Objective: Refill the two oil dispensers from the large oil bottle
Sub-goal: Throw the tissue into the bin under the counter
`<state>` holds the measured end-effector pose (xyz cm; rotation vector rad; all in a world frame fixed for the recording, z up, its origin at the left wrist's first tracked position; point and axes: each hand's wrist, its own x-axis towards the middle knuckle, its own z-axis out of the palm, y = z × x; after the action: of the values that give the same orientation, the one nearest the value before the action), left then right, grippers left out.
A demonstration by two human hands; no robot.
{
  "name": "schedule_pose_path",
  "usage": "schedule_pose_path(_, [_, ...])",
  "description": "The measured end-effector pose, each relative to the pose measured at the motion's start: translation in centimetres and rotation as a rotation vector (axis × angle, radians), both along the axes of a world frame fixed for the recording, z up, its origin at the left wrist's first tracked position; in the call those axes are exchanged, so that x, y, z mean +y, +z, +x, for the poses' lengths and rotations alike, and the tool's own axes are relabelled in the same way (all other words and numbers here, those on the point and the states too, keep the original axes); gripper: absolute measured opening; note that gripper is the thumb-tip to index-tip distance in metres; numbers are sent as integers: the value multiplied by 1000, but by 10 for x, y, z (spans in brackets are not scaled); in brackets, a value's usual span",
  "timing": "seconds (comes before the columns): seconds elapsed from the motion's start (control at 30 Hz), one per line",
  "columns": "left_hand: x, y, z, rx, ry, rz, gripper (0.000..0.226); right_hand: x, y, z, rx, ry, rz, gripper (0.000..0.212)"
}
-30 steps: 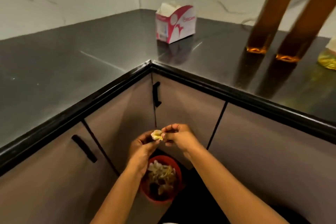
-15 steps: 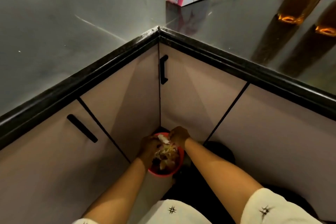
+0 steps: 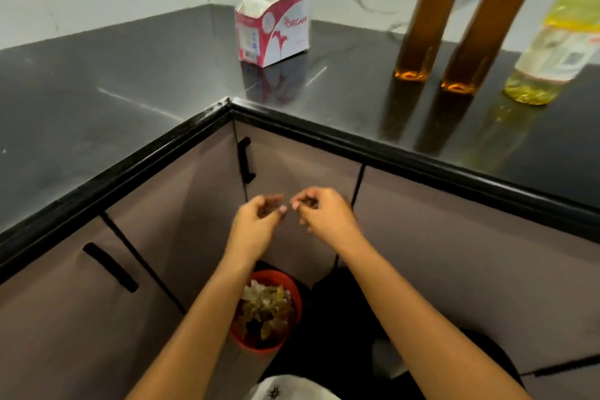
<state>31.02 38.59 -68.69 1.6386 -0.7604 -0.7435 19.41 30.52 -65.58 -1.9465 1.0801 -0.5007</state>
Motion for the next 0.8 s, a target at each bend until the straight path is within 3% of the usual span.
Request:
schedule_pose_path(0.13, [-27,88,-40,-239,-111,-301,18,-8,84,-66,-151,-155,-319,6])
schedule_pose_path(0.27, [-75,146,-102,-452,-255,-443,14,-27,134,-140,-91,-395,-525,10])
schedule_pose_path(0.57, [-187,151,-195,-1093,-557,13,32,-96,122,-233,491,-557,-497,32])
schedule_pose_path(0.8, [-227,150,-196,-1221,-601,114,47,-140,119,-231,688,-479,-504,46])
